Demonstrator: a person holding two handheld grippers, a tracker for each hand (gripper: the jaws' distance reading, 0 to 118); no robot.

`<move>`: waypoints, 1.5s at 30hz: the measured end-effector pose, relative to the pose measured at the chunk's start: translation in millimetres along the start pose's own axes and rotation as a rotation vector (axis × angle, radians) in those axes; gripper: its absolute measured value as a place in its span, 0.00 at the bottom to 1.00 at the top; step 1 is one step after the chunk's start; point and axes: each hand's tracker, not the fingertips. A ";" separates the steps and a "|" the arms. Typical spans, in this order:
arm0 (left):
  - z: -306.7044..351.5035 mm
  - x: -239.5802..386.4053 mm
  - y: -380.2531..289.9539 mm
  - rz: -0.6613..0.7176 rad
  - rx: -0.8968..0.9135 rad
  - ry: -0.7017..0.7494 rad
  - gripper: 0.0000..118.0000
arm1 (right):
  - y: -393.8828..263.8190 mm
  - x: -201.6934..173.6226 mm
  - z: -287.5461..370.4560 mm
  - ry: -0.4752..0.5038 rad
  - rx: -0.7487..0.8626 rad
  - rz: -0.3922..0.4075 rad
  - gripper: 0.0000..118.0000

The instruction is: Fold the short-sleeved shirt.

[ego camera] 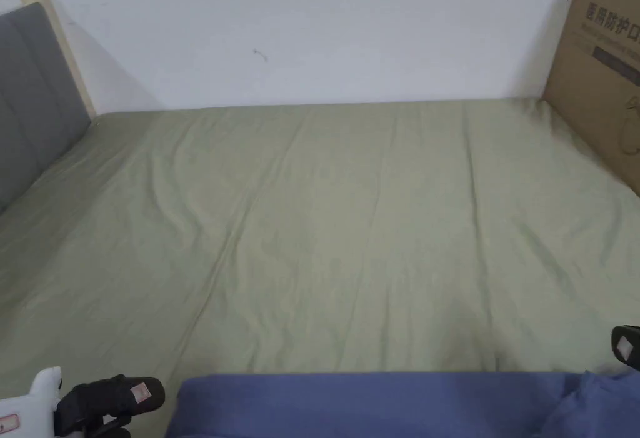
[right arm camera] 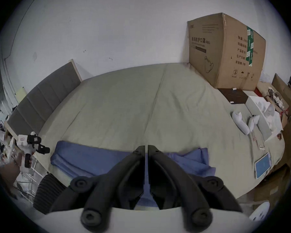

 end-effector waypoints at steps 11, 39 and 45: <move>-88.3 -46.7 -17.2 0.150 -0.132 -0.377 1.00 | 14.6 -17.7 3.3 -0.033 -0.036 0.051 0.02; -46.0 141.3 -28.0 -0.522 -0.020 0.494 0.04 | 6.0 7.0 -11.7 0.087 -0.041 -0.020 0.02; -156.0 197.4 -65.3 -0.536 -0.177 0.358 0.05 | -3.6 8.3 2.3 0.107 -0.027 -0.046 0.02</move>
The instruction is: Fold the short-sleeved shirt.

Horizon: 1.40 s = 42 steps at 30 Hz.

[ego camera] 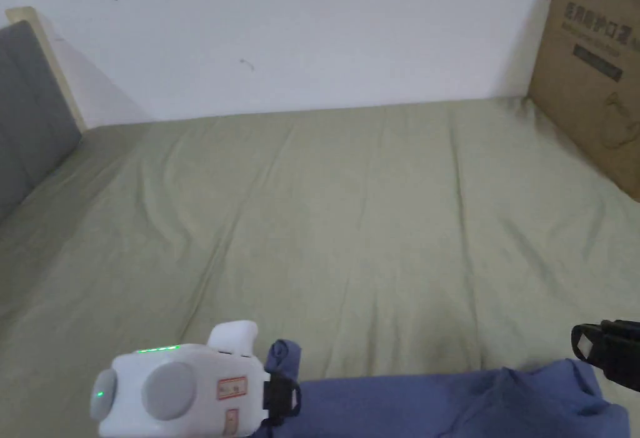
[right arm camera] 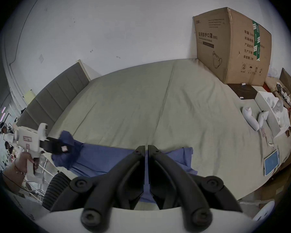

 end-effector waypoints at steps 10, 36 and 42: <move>-63.4 60.4 -4.7 0.032 -0.123 -0.259 1.00 | -15.3 15.7 15.2 -0.017 -0.004 -0.069 0.02; -102.0 58.0 -32.8 -0.054 -0.254 -0.353 0.02 | -15.5 16.0 14.6 -0.037 -0.030 -0.063 0.02; -21.3 -13.5 -22.4 0.080 -0.046 -0.456 0.02 | -11.1 14.3 8.5 -0.030 -0.034 -0.062 0.02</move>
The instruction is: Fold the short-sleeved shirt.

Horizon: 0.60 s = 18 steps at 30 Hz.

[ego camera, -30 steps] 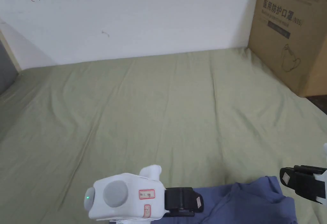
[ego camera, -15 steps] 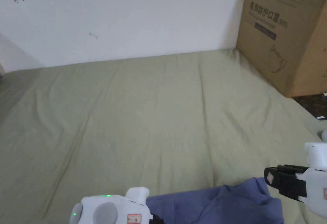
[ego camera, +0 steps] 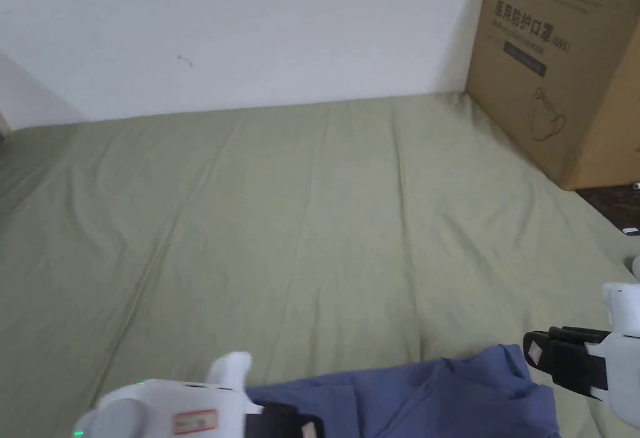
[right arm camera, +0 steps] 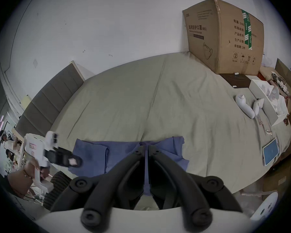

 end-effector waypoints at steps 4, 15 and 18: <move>79.5 -36.7 3.6 0.111 0.136 -0.027 0.48 | 4.8 -4.2 -2.2 0.016 -0.001 -0.008 0.02; 62.0 -161.6 -13.9 0.374 0.017 -0.173 1.00 | 4.0 -12.0 -1.4 -0.009 -0.023 0.000 0.02; 34.3 -155.7 -6.5 0.299 0.085 -0.362 1.00 | 3.4 -11.6 0.1 -0.038 -0.034 0.020 0.02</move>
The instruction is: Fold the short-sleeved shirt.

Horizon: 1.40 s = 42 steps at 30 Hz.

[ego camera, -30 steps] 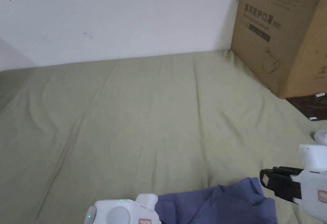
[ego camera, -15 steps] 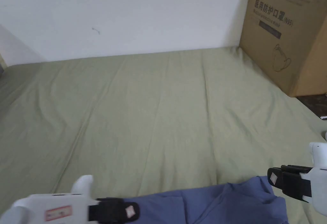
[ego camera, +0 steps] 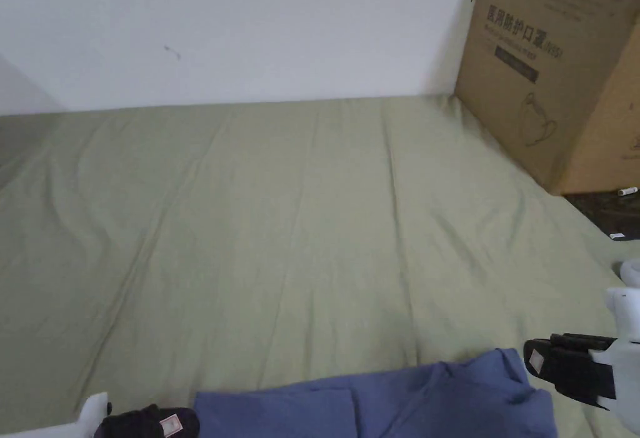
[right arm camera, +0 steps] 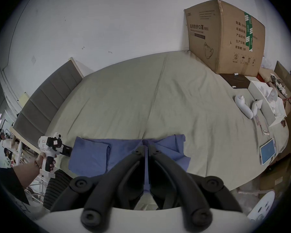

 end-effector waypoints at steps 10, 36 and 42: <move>-43.4 -5.8 -21.6 0.056 -0.070 -0.098 0.59 | 0.1 -0.3 -10.4 0.008 -0.018 -0.023 0.02; -20.9 199.0 -6.8 -0.436 0.004 0.945 0.05 | -4.3 -5.3 -8.5 0.133 0.034 -0.036 0.02; -132.3 180.2 -4.8 -0.339 -0.101 0.754 0.06 | -9.7 7.3 6.1 0.131 0.030 -0.076 0.02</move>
